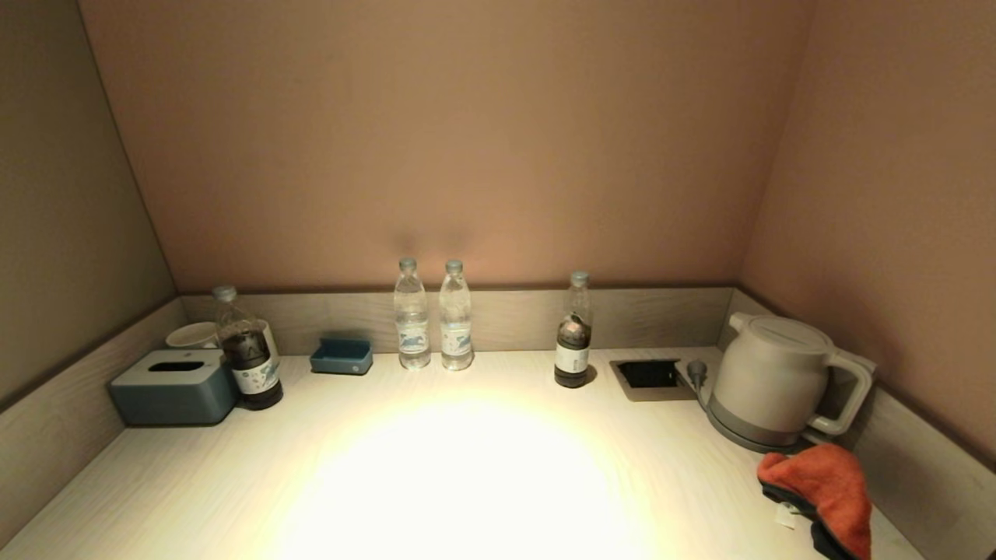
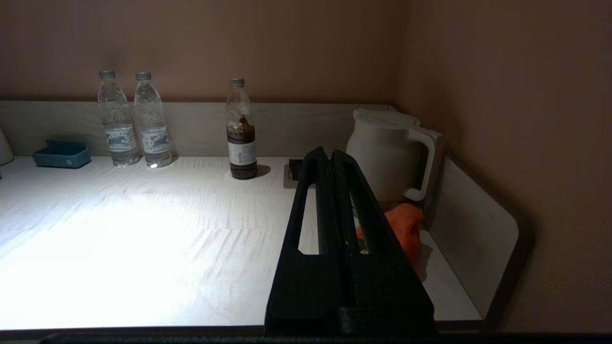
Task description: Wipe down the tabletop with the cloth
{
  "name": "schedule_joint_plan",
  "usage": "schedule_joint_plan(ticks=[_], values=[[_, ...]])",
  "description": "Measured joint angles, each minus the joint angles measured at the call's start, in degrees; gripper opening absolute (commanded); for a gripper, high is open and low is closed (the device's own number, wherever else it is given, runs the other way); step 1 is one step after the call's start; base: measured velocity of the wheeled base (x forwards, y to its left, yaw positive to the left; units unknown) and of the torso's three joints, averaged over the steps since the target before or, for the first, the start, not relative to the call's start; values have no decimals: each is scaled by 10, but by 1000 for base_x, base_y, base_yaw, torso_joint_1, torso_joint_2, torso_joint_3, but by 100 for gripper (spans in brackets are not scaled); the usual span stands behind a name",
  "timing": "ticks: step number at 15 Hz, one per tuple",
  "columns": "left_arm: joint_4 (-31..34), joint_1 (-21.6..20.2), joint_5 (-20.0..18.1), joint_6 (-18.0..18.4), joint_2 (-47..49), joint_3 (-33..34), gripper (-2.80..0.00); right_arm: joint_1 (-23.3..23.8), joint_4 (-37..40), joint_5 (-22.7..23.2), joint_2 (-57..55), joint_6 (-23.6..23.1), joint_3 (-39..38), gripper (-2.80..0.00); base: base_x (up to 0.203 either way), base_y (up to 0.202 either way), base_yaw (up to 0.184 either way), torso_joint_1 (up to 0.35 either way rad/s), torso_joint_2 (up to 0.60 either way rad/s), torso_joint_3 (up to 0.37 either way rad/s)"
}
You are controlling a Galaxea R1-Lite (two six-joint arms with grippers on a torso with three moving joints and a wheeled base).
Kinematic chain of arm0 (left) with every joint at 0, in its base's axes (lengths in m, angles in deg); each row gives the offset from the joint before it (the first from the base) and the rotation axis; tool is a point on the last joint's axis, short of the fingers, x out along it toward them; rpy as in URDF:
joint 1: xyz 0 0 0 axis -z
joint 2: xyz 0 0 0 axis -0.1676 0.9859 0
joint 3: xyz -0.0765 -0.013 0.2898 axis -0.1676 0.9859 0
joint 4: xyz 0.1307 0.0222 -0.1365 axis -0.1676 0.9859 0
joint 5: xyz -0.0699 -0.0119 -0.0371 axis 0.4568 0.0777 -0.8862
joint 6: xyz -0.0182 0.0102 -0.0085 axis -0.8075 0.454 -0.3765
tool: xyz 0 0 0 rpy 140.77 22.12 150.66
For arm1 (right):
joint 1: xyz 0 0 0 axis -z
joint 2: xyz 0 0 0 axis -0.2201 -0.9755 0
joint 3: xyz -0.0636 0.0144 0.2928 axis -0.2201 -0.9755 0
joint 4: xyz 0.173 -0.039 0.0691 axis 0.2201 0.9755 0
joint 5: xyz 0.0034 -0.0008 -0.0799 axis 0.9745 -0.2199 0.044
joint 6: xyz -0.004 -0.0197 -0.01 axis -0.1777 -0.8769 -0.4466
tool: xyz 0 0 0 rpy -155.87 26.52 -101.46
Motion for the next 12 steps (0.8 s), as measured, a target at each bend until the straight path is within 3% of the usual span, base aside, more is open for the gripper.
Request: schedule_joint_plan(ticks=[7,12], values=[[0,0,0,0,0,0,-280,0,-149,2,0,-20,-174,-280,0,0,0,0,0,0],[0,0,0,0,0,0,-280,0,-200,3,0,-19,-207,-280,0,0,0,0,0,0]])
